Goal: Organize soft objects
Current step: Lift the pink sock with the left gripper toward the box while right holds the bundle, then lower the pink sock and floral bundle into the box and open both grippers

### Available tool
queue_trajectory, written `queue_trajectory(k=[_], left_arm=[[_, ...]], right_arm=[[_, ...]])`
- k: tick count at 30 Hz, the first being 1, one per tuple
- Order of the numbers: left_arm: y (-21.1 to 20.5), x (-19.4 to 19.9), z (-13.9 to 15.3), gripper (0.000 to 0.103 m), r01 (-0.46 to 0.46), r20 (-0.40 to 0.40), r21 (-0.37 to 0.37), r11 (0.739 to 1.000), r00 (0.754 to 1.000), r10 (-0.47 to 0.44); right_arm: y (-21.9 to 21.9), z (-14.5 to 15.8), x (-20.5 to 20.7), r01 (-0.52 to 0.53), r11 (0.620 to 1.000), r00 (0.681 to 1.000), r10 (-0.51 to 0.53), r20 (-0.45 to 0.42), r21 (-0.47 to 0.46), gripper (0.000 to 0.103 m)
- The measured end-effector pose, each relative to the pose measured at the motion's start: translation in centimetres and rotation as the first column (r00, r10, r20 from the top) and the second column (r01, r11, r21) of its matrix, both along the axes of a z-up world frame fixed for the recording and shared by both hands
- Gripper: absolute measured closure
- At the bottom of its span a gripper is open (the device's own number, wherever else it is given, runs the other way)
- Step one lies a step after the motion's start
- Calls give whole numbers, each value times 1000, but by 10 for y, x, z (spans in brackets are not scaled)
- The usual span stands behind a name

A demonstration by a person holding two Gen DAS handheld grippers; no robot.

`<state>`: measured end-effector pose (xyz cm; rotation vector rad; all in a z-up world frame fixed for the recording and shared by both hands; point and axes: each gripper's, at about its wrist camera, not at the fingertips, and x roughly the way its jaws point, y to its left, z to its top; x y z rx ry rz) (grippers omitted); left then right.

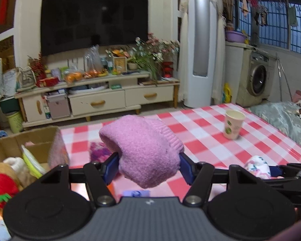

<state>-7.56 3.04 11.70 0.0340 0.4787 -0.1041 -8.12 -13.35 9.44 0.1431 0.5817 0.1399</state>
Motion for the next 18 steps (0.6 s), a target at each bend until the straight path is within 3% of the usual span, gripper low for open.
queue_trajectory(k=[18], left_arm=[[77,10,23,40,-201,62,-47,979,977,203]], right_arm=[[74,51,15,-184,983,977,182,113,7,23]])
